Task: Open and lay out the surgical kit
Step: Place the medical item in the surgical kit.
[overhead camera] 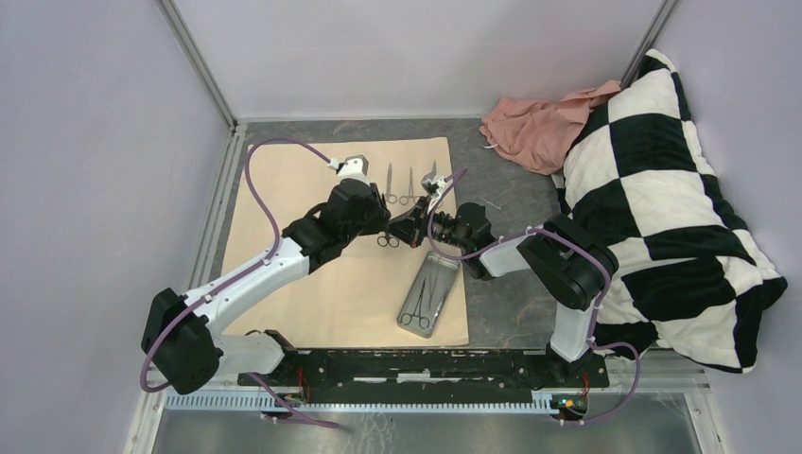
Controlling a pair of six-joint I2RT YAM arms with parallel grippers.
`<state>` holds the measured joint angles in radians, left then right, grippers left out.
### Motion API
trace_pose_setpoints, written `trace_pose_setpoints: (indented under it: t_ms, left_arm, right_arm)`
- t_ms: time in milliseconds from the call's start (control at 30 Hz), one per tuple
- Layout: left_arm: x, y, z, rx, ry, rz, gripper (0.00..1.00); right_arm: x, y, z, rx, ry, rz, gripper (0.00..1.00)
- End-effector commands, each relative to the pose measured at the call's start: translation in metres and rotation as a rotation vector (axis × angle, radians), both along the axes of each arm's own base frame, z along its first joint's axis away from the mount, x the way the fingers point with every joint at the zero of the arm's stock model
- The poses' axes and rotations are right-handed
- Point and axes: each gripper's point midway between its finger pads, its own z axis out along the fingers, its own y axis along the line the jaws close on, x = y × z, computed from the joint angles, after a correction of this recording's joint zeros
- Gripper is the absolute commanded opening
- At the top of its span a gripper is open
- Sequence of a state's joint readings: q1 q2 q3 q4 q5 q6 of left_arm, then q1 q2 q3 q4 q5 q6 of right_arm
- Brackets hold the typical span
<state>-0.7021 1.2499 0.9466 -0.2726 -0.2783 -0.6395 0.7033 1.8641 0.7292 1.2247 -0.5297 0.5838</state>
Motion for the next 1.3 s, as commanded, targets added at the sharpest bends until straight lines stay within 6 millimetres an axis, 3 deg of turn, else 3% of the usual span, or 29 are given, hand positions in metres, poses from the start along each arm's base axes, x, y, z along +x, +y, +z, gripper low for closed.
trace_pose_setpoints:
  t_ms: [0,300,367,533,700,767,833,900,1033,1133,1267]
  left_arm:
    - [0.007,-0.007,0.005,-0.021,-0.023,0.009,0.34]
    - [0.011,-0.009,-0.001,0.005,-0.015,0.004,0.29]
    - [0.012,-0.009,-0.001,0.012,-0.017,0.005,0.25]
    - [0.015,-0.006,-0.003,0.051,-0.006,0.014,0.05]
    - [0.017,-0.004,-0.002,0.069,-0.011,0.016,0.02]
    - [0.018,-0.004,0.000,0.075,-0.016,0.015,0.02]
    - [0.019,-0.002,-0.001,0.093,-0.005,0.007,0.02]
    - [0.020,-0.002,-0.003,0.106,0.010,-0.018,0.02]
    - [0.023,0.004,-0.011,0.145,0.064,-0.093,0.02]
    - [0.029,0.012,-0.018,0.142,0.111,-0.166,0.02]
    - [0.031,0.014,-0.029,0.127,0.164,-0.301,0.02]
  right_arm:
    - [0.004,0.005,0.023,0.057,-0.046,0.003,0.00]
    - [0.003,0.005,0.026,0.060,-0.049,0.006,0.00]
    - [0.003,0.004,0.026,0.060,-0.051,0.005,0.00]
    - [0.003,0.004,0.027,0.060,-0.052,0.004,0.00]
    - [0.002,0.004,0.028,0.057,-0.057,0.011,0.01]
    - [0.001,0.004,0.027,0.052,-0.060,0.017,0.18]
    - [0.002,0.001,0.026,0.042,-0.062,0.010,0.42]
    - [0.007,-0.008,0.022,0.030,-0.054,-0.017,0.57]
    - [0.015,-0.040,0.025,0.039,-0.079,-0.058,0.72]
    - [0.022,-0.069,0.026,0.016,-0.114,-0.105,0.98]
    - [0.045,-0.112,0.008,-0.139,-0.151,-0.257,0.98]
